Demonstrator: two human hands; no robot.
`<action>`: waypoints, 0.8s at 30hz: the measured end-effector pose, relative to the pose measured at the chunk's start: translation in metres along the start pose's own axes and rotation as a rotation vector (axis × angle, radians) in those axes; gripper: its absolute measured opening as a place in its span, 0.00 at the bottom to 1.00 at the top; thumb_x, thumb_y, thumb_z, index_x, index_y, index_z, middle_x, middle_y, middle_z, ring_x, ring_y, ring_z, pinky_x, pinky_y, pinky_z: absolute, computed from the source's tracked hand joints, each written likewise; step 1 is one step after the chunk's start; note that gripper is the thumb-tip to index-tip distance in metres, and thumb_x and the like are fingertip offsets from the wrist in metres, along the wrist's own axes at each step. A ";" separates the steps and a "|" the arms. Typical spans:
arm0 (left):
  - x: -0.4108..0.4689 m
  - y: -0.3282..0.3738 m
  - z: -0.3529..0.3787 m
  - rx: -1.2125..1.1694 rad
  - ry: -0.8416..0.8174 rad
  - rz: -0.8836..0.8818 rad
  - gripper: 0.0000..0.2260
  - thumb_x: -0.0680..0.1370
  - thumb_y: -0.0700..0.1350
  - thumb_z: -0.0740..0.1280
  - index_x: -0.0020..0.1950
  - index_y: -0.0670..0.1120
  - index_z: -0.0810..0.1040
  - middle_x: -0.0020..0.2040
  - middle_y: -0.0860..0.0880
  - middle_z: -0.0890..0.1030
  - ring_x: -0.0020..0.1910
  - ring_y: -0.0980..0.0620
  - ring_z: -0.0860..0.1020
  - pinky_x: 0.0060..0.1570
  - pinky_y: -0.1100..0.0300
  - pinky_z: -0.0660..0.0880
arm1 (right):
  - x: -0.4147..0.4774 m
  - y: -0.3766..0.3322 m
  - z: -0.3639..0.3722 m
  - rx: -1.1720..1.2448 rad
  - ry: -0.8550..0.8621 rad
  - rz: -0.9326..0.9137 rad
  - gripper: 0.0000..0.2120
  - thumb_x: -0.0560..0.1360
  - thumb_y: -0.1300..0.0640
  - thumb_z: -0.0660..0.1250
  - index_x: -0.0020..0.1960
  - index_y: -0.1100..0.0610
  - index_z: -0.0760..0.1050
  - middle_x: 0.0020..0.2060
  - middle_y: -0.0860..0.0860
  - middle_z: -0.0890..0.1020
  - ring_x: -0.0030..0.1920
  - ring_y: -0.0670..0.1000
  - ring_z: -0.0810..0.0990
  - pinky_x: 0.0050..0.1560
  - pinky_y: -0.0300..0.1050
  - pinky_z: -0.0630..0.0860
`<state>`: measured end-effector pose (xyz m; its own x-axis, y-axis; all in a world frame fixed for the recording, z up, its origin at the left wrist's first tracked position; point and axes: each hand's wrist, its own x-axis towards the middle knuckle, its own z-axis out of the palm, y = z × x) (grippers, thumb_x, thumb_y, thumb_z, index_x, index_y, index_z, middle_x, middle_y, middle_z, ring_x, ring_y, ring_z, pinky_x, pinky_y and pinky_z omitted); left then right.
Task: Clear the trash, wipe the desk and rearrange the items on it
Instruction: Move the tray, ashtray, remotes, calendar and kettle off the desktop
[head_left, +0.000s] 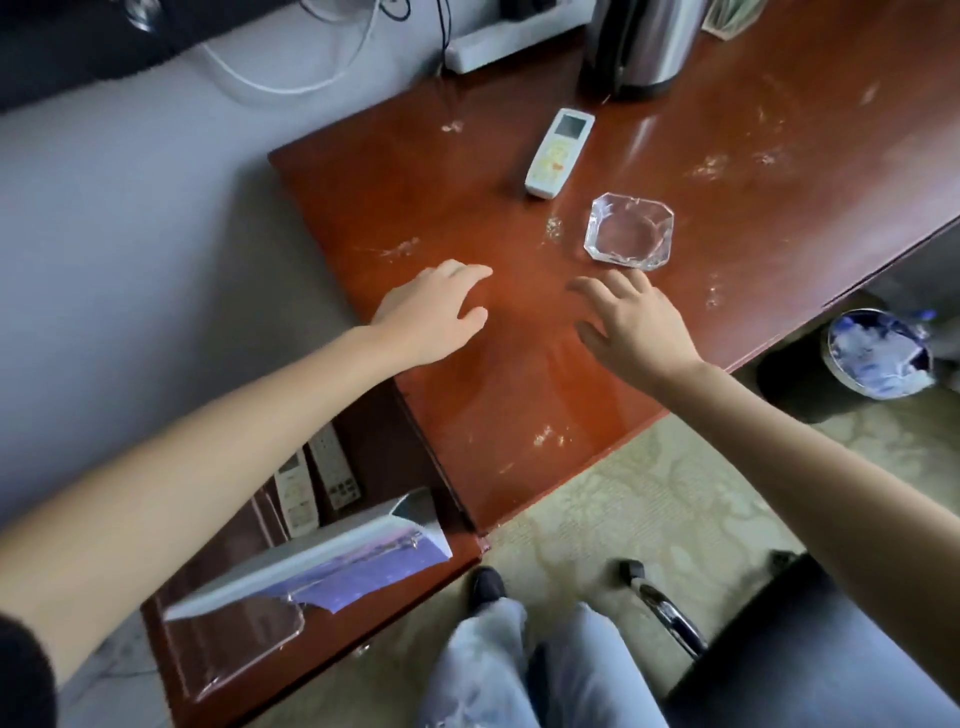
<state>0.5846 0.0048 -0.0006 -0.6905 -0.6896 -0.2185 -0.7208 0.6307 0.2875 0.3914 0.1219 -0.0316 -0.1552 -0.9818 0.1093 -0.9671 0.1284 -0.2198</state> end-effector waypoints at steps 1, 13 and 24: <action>0.016 0.002 0.001 0.003 -0.006 -0.007 0.22 0.80 0.53 0.57 0.74 0.53 0.60 0.73 0.50 0.64 0.70 0.48 0.66 0.60 0.48 0.70 | 0.011 0.010 0.002 0.001 -0.013 0.009 0.21 0.70 0.59 0.68 0.63 0.58 0.72 0.54 0.59 0.77 0.55 0.64 0.73 0.51 0.58 0.74; 0.206 0.038 0.010 0.026 0.119 -0.064 0.28 0.77 0.59 0.59 0.74 0.52 0.56 0.71 0.47 0.63 0.66 0.45 0.65 0.53 0.53 0.70 | 0.136 0.115 0.011 -0.055 -0.416 0.060 0.54 0.57 0.31 0.69 0.74 0.46 0.47 0.73 0.55 0.54 0.71 0.64 0.54 0.67 0.67 0.55; 0.260 0.041 0.020 -0.001 0.080 -0.169 0.29 0.74 0.51 0.67 0.72 0.53 0.59 0.64 0.44 0.67 0.61 0.43 0.68 0.48 0.52 0.72 | 0.146 0.119 0.015 -0.086 -0.531 -0.054 0.54 0.56 0.34 0.71 0.72 0.55 0.51 0.66 0.53 0.61 0.61 0.57 0.64 0.59 0.57 0.68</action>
<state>0.3740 -0.1415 -0.0642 -0.5526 -0.8117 -0.1891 -0.8261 0.5033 0.2536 0.2567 -0.0082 -0.0567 -0.0025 -0.9201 -0.3917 -0.9873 0.0644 -0.1451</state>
